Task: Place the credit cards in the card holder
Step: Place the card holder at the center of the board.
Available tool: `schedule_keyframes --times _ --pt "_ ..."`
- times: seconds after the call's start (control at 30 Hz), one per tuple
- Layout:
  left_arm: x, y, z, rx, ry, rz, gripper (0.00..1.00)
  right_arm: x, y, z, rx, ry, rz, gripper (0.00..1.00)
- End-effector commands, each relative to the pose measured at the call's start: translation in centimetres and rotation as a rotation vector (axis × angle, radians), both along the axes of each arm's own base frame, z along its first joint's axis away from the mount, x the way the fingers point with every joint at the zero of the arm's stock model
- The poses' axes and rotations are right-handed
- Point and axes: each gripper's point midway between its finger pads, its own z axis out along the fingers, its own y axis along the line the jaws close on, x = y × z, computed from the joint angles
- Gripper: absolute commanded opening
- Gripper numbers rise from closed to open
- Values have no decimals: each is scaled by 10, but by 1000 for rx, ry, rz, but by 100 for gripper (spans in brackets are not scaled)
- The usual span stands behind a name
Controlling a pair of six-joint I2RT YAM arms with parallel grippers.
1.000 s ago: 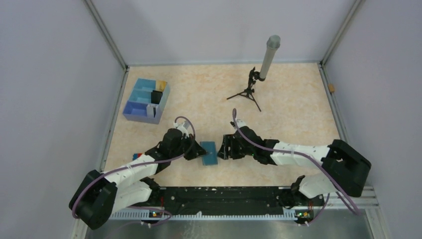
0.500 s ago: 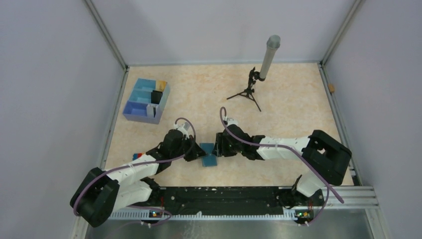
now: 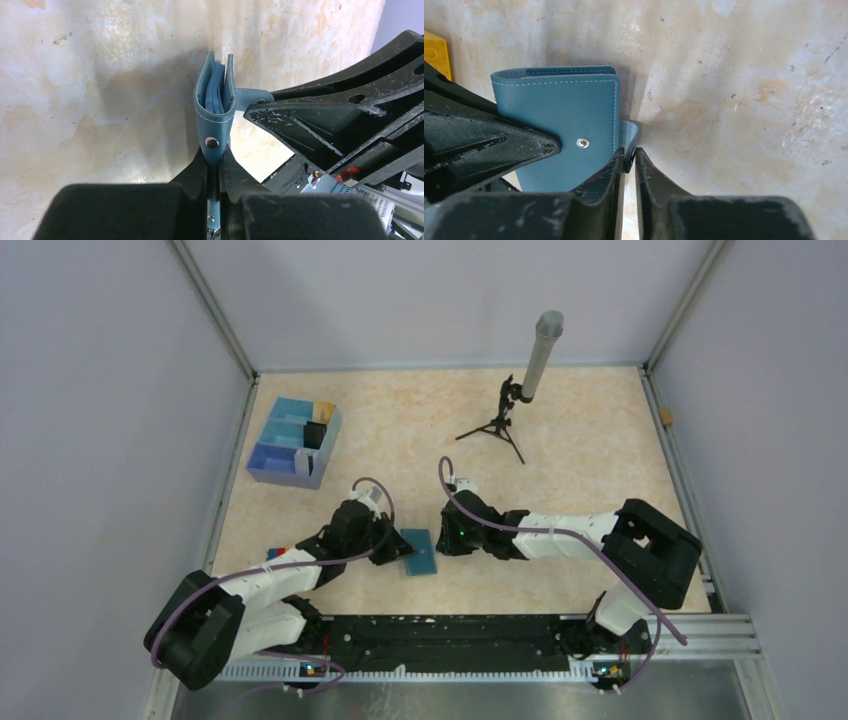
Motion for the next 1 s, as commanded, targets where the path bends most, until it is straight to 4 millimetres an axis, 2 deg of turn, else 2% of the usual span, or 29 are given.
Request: schedule_keyframes --times 0.0,0.07,0.13,0.17,0.23,0.3,0.47,0.6,0.8,0.97 --pt "6 2 -2 29 -43 -2 5 4 7 10 18 -40 9 3" --pt "8 5 -3 65 -51 -2 27 5 8 19 31 -59 18 0" --pt "12 8 0 96 -83 -16 56 4 9 30 55 -76 33 0" --pt "13 8 2 107 -95 -24 67 2 9 36 71 -80 38 0" --pt "14 10 5 125 -112 -33 81 0 14 50 133 -99 55 0" --pt "14 10 7 125 -124 -44 88 -3 16 61 175 -108 69 0" --pt "9 2 14 77 -121 -75 95 -10 18 78 230 -118 100 0" --pt "9 -1 18 53 -133 -79 97 -13 22 87 269 -126 120 0" --pt "9 2 16 64 -126 -64 87 -12 20 83 252 -120 119 0" --pt "7 7 17 75 -132 -55 85 -12 17 79 236 -115 110 0"
